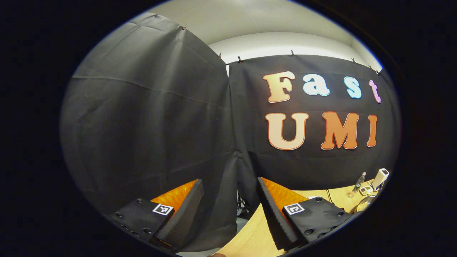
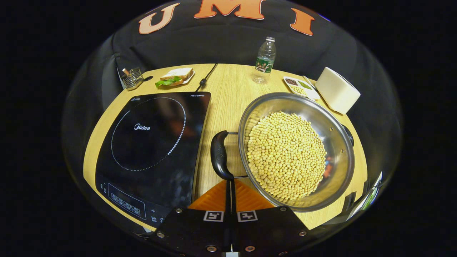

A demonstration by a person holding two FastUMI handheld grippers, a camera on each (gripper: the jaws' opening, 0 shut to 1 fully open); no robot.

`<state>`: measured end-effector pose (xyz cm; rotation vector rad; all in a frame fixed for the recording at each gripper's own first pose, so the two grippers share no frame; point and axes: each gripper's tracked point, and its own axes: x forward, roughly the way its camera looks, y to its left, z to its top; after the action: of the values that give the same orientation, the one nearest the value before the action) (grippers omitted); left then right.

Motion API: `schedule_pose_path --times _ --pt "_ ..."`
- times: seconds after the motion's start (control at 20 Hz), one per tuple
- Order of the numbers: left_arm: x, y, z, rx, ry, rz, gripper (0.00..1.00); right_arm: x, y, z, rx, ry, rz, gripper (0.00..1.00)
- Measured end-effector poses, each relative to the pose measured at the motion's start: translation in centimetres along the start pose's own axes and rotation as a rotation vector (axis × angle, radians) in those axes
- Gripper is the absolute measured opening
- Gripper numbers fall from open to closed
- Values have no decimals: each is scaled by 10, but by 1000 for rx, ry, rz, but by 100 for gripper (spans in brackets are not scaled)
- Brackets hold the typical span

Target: First push the handle of the pot to place it horizontally, then grasp the pot with both hands and set it on the induction cooktop.

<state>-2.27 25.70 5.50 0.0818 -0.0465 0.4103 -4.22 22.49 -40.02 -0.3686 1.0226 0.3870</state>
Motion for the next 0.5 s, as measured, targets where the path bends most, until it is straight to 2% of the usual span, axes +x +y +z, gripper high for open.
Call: schedule_pose_path --times 0.5 --pt "0 8 -6 -5 10 9 97 8 6 11 1 -5 4 0"
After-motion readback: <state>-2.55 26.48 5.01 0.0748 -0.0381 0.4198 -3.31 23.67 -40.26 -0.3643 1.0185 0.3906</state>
